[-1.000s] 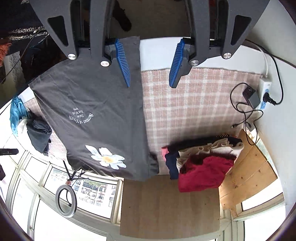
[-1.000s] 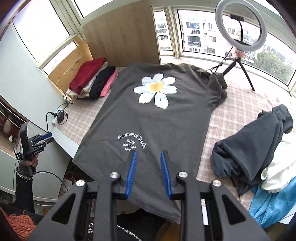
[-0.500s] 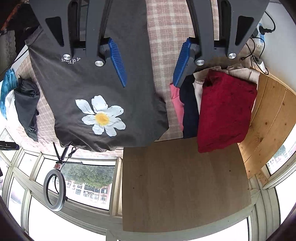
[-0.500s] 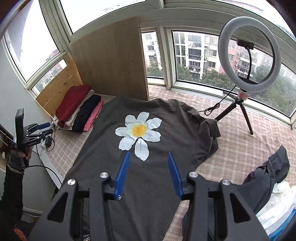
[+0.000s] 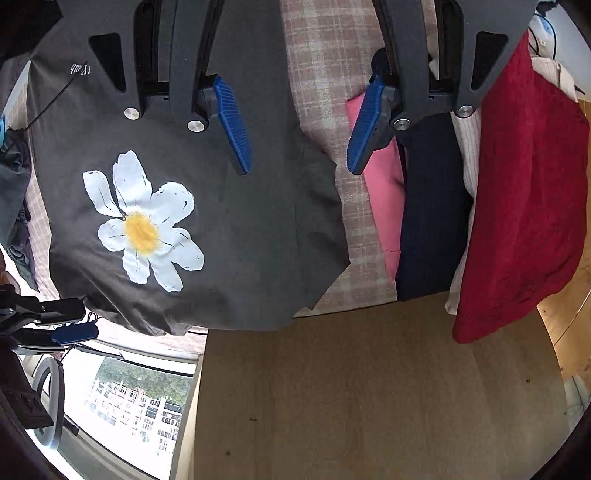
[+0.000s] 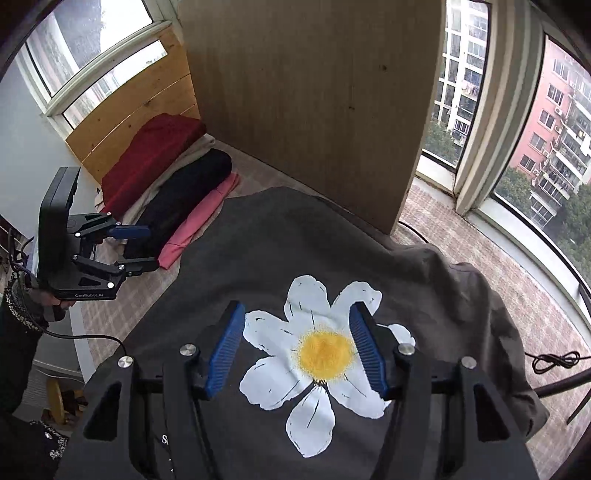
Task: Fold clothes
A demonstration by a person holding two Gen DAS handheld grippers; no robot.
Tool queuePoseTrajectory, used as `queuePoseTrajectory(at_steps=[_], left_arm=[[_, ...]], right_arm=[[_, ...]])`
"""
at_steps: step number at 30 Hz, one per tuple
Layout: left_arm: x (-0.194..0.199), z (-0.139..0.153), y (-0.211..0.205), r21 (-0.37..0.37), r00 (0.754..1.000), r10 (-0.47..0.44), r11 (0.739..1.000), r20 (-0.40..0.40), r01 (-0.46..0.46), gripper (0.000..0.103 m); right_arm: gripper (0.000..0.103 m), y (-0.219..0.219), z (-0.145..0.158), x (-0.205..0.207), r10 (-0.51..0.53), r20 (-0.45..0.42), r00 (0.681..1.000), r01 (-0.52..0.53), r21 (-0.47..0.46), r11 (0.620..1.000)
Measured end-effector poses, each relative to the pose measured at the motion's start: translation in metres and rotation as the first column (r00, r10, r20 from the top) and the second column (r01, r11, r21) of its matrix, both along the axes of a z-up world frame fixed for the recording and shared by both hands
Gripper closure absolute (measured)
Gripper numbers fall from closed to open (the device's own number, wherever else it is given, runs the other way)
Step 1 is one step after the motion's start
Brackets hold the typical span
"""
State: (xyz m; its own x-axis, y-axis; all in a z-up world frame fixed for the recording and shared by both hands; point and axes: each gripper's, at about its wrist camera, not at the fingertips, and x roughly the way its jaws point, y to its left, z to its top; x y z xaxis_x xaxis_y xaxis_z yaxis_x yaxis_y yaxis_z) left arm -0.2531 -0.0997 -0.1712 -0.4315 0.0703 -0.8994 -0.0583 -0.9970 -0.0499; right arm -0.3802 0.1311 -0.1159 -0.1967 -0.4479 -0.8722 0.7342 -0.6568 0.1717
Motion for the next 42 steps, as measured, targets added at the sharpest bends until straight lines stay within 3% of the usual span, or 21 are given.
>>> queuePoseTrajectory(at_steps=[4,8,12,14,15,16,18,21,23,24,25,27,29,31,33,35,38,39,41,42], left_arm=[[-0.017,-0.033,-0.01,0.072,0.999,0.018,0.997,0.045,-0.021,0.051],[-0.024,-0.054,0.002,-0.014,0.998,-0.026,1.0,0.065,0.027,0.051],[-0.024,-0.057,0.008,-0.025,0.996,-0.069,0.997,0.056,0.071,0.051],[-0.023,-0.057,0.009,-0.004,0.995,-0.084,0.996,0.052,0.084,0.054],[-0.022,-0.054,0.01,0.032,0.994,-0.094,0.995,0.052,0.093,0.055],[-0.02,-0.052,0.012,0.068,0.993,-0.105,0.993,0.052,0.101,0.055],[-0.018,-0.049,0.013,0.115,0.992,-0.113,0.988,0.051,0.106,0.054],[-0.021,-0.049,0.01,0.101,0.996,-0.081,0.992,0.049,0.076,0.052],[-0.023,-0.049,0.008,0.091,0.997,-0.06,0.994,0.048,0.055,0.049],[-0.024,-0.049,0.007,0.087,0.998,-0.049,0.995,0.047,0.045,0.044],[-0.025,-0.049,0.007,0.082,0.998,-0.039,0.996,0.046,0.035,0.043],[-0.028,-0.054,0.006,0.059,0.998,-0.022,0.998,0.054,0.019,0.043],[-0.036,-0.066,0.011,0.02,0.997,-0.028,0.999,0.072,0.027,0.043],[-0.034,-0.07,0.015,0.038,0.997,-0.05,0.998,0.064,0.048,0.046],[-0.031,-0.072,0.02,0.069,0.996,-0.071,0.995,0.048,0.068,0.062],[-0.026,-0.07,0.027,0.067,0.994,-0.104,0.993,0.028,0.102,0.069],[-0.017,-0.066,0.035,0.06,0.99,-0.142,0.988,0.002,0.141,0.071],[-0.015,-0.064,0.034,0.07,0.991,-0.134,0.988,0.001,0.134,0.071],[-0.01,-0.06,0.031,0.09,0.993,-0.12,0.989,-0.001,0.119,0.071],[-0.008,-0.058,0.029,0.101,0.994,-0.112,0.989,-0.002,0.112,0.071]], right_arm=[[0.045,-0.075,-0.028,-0.043,0.136,-0.019,0.991,-0.135,0.029,0.99],[0.045,-0.132,-0.056,-0.064,0.227,-0.047,0.973,-0.222,0.092,0.971],[0.045,-0.146,-0.086,-0.069,0.276,-0.016,0.961,-0.271,0.151,0.951],[0.061,-0.141,-0.097,-0.068,0.297,0.02,0.955,-0.296,0.176,0.939],[0.084,-0.134,-0.1,-0.065,0.302,0.036,0.953,-0.303,0.192,0.933],[0.094,-0.125,-0.101,-0.063,0.305,0.05,0.951,-0.309,0.211,0.928],[0.093,-0.104,-0.103,-0.057,0.294,0.068,0.953,-0.301,0.263,0.917],[0.092,-0.074,-0.105,-0.051,0.28,0.096,0.955,-0.296,0.335,0.895],[0.091,-0.061,-0.096,-0.055,0.243,0.088,0.966,-0.258,0.332,0.907],[0.081,-0.059,-0.087,-0.06,0.217,0.077,0.973,-0.23,0.308,0.923],[0.061,-0.059,-0.077,-0.065,0.192,0.066,0.979,-0.203,0.27,0.941],[0.038,-0.069,-0.059,-0.074,0.162,0.03,0.986,-0.165,0.178,0.97],[0.038,-0.084,-0.061,-0.075,0.163,0.04,0.986,-0.167,0.156,0.973],[0.038,-0.1,-0.069,-0.074,0.171,0.064,0.983,-0.179,0.155,0.972],[0.038,-0.116,-0.077,-0.073,0.179,0.089,0.98,-0.191,0.153,0.97],[0.038,-0.131,-0.085,-0.072,0.187,0.112,0.976,-0.203,0.15,0.968],[0.038,-0.155,-0.097,-0.07,0.199,0.148,0.969,-0.22,0.146,0.964],[0.041,-0.163,-0.102,-0.07,0.202,0.16,0.966,-0.226,0.145,0.963],[0.088,-0.179,-0.11,-0.069,0.21,0.184,0.96,-0.237,0.142,0.961],[0.097,-0.186,-0.114,-0.068,0.214,0.196,0.957,-0.243,0.14,0.96]])
